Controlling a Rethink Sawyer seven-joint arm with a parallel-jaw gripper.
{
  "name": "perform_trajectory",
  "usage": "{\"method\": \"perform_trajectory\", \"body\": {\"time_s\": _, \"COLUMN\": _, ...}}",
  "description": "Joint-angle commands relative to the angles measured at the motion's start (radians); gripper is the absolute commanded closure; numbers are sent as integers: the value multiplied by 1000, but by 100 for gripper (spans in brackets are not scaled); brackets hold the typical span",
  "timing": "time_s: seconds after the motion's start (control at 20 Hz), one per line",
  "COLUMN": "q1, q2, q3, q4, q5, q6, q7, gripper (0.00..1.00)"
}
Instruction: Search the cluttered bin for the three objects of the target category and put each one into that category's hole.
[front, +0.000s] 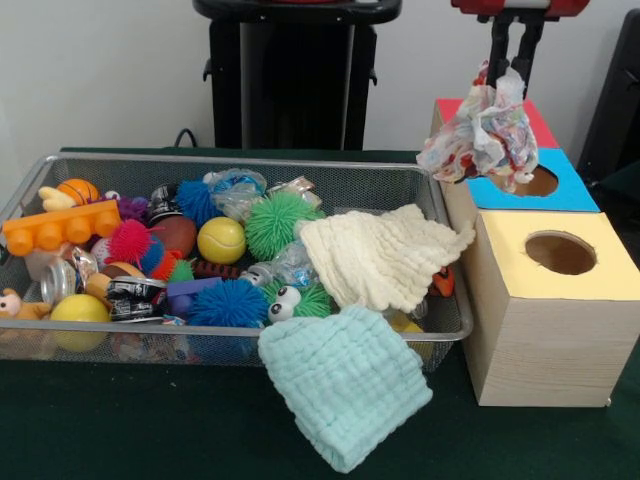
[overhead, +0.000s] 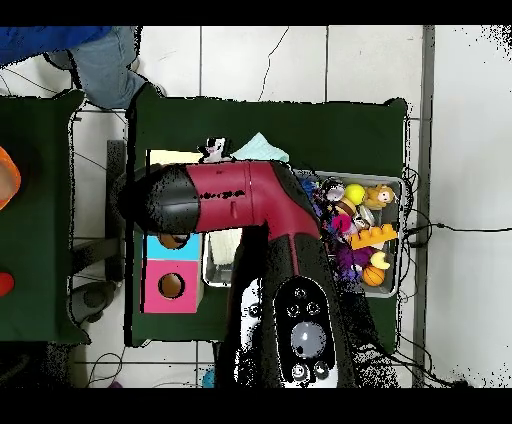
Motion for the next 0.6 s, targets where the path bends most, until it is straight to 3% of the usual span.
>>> {"method": "perform_trajectory", "body": {"time_s": 0.05, "q1": 17, "q2": 94, "q3": -53, "q4": -21, "q5": 24, "q6": 45, "q7": 260, "gripper": 100}}
{"method": "perform_trajectory", "body": {"time_s": 0.6, "q1": 74, "q2": 212, "q3": -115, "q4": -42, "q5": 28, "q6": -121, "q7": 287, "gripper": 100}}
